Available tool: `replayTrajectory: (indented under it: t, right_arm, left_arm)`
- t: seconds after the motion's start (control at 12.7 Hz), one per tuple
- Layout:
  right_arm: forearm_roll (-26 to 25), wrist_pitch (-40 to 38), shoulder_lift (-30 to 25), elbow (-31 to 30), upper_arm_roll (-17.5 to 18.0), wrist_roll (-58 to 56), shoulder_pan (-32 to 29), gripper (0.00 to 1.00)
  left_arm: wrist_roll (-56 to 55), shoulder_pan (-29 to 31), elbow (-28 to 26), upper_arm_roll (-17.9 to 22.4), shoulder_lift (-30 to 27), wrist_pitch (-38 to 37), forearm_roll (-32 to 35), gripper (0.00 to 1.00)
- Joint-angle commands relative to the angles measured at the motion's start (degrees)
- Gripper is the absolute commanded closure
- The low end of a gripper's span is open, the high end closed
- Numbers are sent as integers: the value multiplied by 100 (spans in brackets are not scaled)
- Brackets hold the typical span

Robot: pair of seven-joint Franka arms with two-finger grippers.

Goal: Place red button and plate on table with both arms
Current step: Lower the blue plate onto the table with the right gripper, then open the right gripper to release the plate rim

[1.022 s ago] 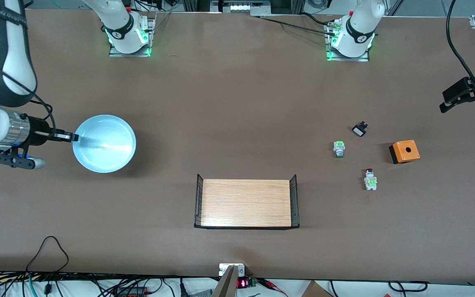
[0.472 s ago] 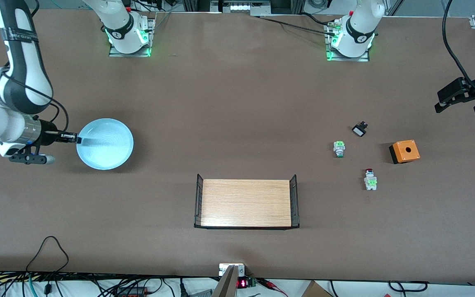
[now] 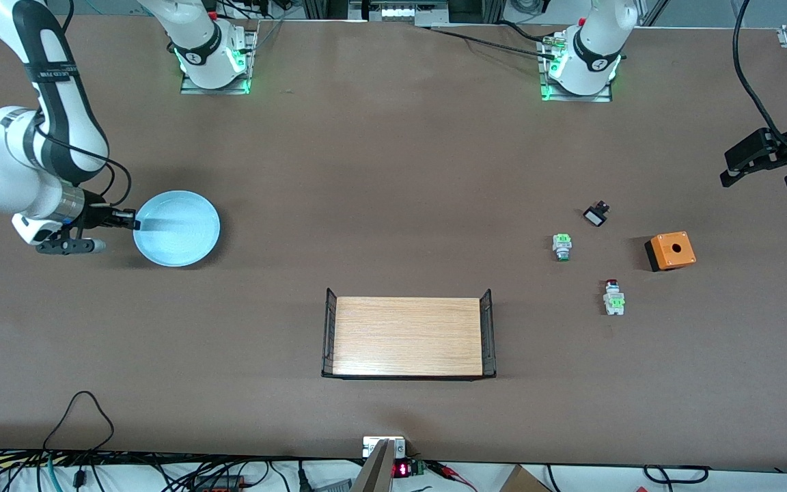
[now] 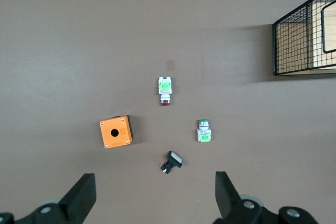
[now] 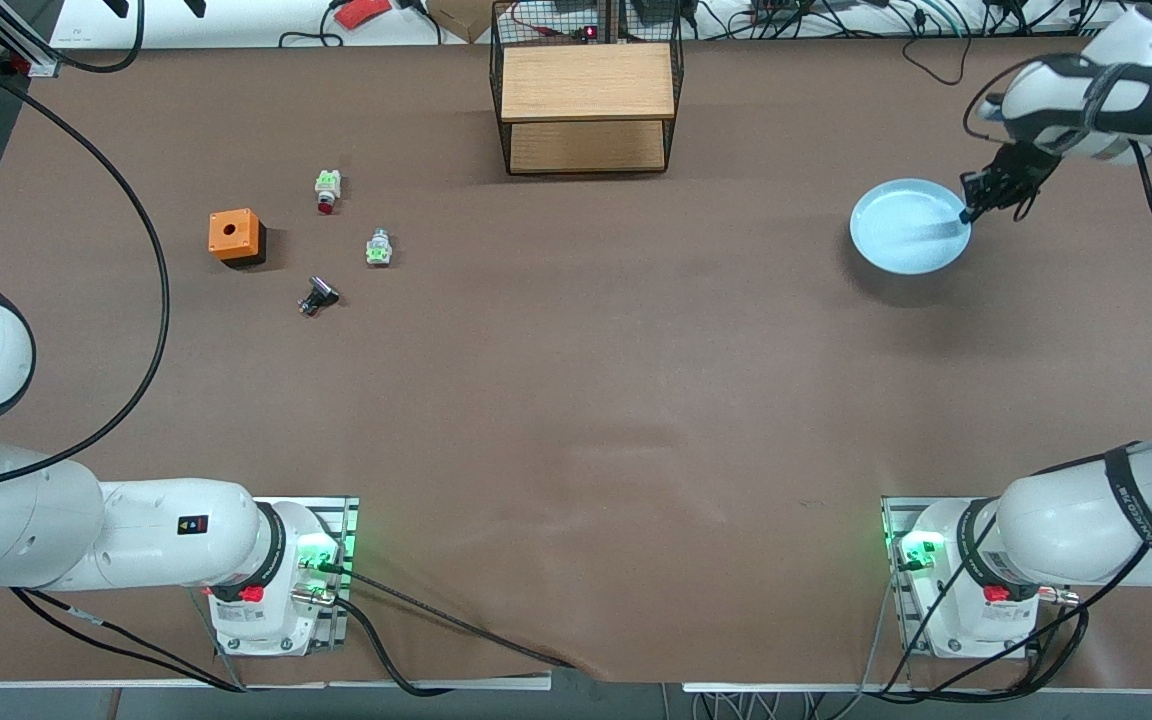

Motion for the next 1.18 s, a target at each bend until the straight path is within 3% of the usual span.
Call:
replayTrajectory:
  t: [0.0, 0.31, 0.39, 0.47, 0.55, 0.79, 1.1]
  right_arm:
    - [-26, 383, -242, -528, 94, -139, -59, 100]
    - [0, 752, -119, -854, 102, -393, -207, 99]
    - [35, 744, -93, -854, 102, -411, -243, 86]
    - [96, 735, -92, -846, 102, -333, -252, 37]
    - [201, 691, -127, -828, 102, -315, -252, 0]
    - [202, 621, -224, -784, 190, 16, -191, 0]
    - [202, 542, -338, -705, 910, 1283, -173, 0]
  left_arm:
    - [-60, -1, 134, -2, 58, -123, -83, 0]
    - [-77, -10, 142, -11, 58, -123, -39, 0]
    - [-130, -10, 143, -11, 58, -123, -48, 0]
    - [-147, -19, 143, -20, 58, -131, -22, 0]
    - [-148, -19, 143, -29, 58, -149, -4, 0]
    - [-165, -19, 143, -29, 58, -158, -4, 0]
    - [-236, -19, 143, -37, 58, -158, -13, 0]
